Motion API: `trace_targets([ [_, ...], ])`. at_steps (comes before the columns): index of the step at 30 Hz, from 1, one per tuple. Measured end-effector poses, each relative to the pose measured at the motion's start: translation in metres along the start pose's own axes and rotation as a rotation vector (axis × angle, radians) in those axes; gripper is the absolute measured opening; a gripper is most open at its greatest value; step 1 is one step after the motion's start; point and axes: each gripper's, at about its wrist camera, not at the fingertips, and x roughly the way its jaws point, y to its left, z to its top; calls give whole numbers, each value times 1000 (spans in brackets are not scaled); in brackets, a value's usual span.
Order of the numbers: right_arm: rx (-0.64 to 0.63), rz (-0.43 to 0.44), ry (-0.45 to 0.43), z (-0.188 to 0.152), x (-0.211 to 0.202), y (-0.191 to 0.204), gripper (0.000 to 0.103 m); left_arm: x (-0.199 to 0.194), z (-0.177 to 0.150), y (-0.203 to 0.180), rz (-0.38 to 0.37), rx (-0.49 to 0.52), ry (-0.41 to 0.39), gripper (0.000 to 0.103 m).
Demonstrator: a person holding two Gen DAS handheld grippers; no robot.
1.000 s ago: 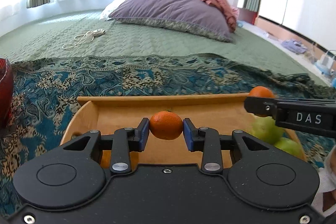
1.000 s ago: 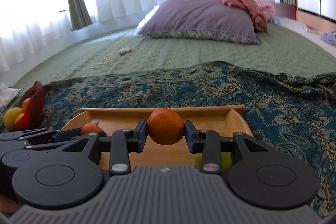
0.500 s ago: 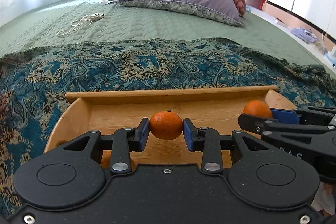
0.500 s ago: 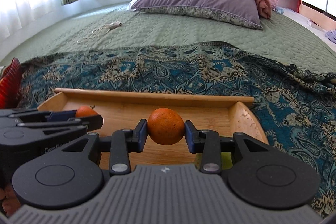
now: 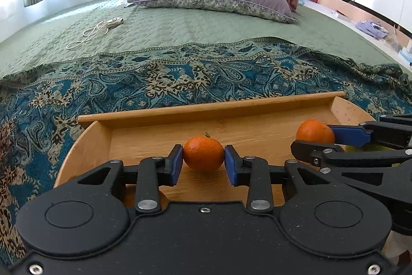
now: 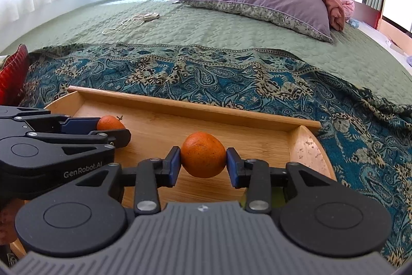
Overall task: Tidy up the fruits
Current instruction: 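Carry the tangerine over the tray with the left tool while the right tool carries the orange, then open the left tool to set the tangerine down while the right tool releases the orange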
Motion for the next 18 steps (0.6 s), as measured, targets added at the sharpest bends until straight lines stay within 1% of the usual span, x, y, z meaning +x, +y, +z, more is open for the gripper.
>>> trace_targets([
  [3, -18, 2, 9, 1, 1, 2, 43, 0, 0, 0, -2, -2, 1, 33],
  [5, -20, 6, 8, 1, 0, 3, 48, 0, 0, 0, -2, 1, 2, 33],
  [6, -17, 9, 6, 1, 0, 3, 49, -1, 0, -1, -2, 3, 2, 33],
  [7, -14, 13, 4, 2, -1, 3, 52, -1, 0, -1, -1, 7, 2, 33],
  [11, -2, 24, -3, 2, -3, 2, 53, -5, -1, -2, 3, 13, -2, 35],
  [14, 10, 32, -12, 2, -7, 1, 53, -11, 0, -2, 7, 12, -8, 40],
  [16, 16, 37, -22, 2, -11, 0, 53, -17, 0, -2, 6, 10, -17, 44],
  [17, 19, 38, -27, 2, -13, 0, 55, -20, -1, -1, 8, 7, -21, 45],
  [18, 21, 40, -33, 1, -16, -1, 59, -24, -2, -1, 8, 5, -26, 49],
])
